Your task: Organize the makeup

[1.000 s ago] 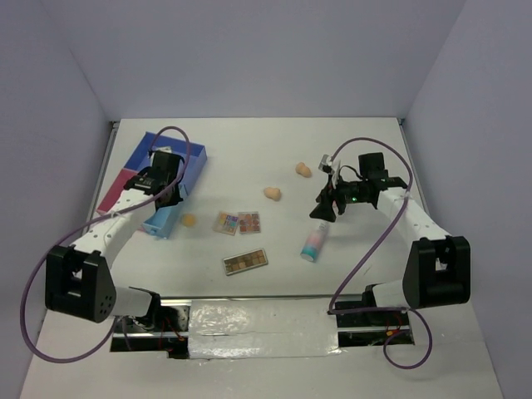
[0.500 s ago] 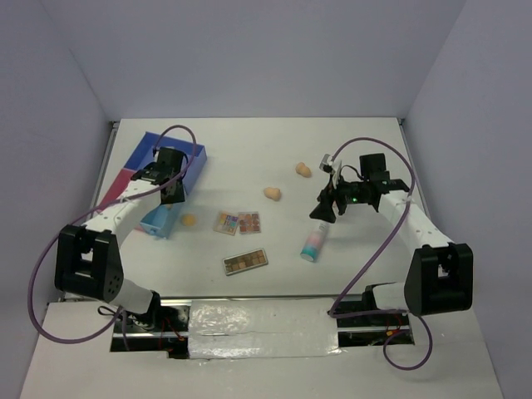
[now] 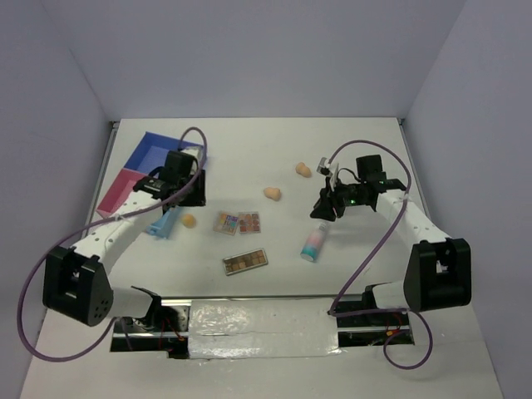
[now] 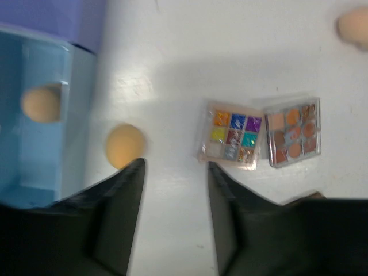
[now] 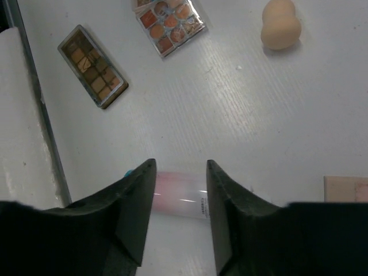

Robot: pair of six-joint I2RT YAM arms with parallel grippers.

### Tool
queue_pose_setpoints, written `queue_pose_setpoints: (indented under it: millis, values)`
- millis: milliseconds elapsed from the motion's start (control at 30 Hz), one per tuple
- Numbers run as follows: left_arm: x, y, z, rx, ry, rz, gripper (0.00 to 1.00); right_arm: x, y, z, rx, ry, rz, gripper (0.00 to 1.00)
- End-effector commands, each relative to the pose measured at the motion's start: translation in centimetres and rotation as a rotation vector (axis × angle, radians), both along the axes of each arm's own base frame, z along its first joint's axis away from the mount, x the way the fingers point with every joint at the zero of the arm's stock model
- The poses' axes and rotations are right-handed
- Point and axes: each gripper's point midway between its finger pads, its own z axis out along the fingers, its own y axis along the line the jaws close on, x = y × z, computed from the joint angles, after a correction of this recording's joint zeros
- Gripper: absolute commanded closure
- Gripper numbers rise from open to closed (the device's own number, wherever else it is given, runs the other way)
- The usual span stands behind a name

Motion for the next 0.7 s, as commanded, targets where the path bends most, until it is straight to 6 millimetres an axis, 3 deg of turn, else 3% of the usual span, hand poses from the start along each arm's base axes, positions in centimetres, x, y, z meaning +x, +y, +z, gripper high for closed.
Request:
queue_pose_setpoints:
  millis: [0,33,200,300,467,667]
  values:
    - [-3.1,-1.6,-4.1,0.1,0.144,-0.069,0.37,-0.2,0.8,0.2,0.019,0.01,0.025,0.49]
    - [-3.3,-1.5,-4.5,0.132,0.155,-0.062,0.35,-0.2,0.9,0.1,0.016,0.014,0.025,0.44]
    - [-3.1,1.3,-6.6,0.363,0.214,0.049,0.34,0.4,1.2,-0.1,0.002,0.02,0.019,0.41]
    - [-1.8,2.2,-6.3,0.443,0.206,0.091,0.36,0.8,1.4,-0.1,0.0,0.028,0.022,0.4]
    - [-0.2,2.9,-6.4,0.537,0.194,0.11,0.37,1.1,1.6,-0.2,-0.006,0.034,0.024,0.4]
    - [0.7,3.2,-7.9,0.606,0.228,0.102,0.42,0.9,1.6,-0.5,-0.01,0.037,0.02,0.39]
